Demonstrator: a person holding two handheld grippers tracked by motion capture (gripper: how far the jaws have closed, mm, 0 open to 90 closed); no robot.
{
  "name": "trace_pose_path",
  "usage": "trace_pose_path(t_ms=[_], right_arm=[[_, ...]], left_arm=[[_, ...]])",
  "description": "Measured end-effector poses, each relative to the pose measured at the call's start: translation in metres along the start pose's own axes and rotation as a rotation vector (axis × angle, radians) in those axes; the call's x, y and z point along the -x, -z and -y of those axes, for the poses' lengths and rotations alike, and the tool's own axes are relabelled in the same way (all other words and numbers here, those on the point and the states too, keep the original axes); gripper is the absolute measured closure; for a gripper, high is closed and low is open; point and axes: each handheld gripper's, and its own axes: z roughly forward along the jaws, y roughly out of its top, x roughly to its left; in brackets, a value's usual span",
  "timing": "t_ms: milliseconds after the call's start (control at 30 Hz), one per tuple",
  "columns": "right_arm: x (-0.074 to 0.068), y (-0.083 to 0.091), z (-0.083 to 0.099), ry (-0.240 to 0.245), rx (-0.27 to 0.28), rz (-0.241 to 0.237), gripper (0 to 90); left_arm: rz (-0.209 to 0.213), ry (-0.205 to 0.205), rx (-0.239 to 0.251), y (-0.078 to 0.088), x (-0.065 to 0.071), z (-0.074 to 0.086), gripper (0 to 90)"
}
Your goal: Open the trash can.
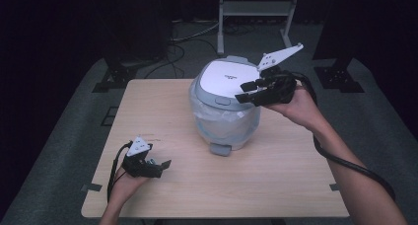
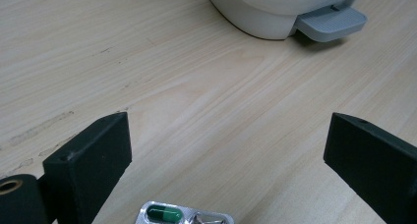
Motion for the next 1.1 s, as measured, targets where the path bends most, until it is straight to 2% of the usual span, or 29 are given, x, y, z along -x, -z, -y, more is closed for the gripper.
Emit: trace_pose_path(t_ms=[433,600,933,1100], right_arm=[[-0.005,-0.018,-0.011,0.03,-0.022,-0.032,68.0],[-0.007,-0.026,-0.016,0.042,-0.033,-0.049,75.3],[-0.01,-0.041,-0.025,0.061,-0.053,-0.068,81.0],[-0.012,-0.046,-0.028,0.075,-0.07,-0.064,82.5]], left_arm=[[-0.002,0.013,-0.003,0.0,-0.003,0.003,3.1],[-0.003,0.016,-0.004,0.001,-0.004,0.003,3.1],[-0.004,0.021,0.003,0.002,-0.006,0.003,3.1],[-0.006,0.027,0.003,0.003,-0.007,0.004,3.1]])
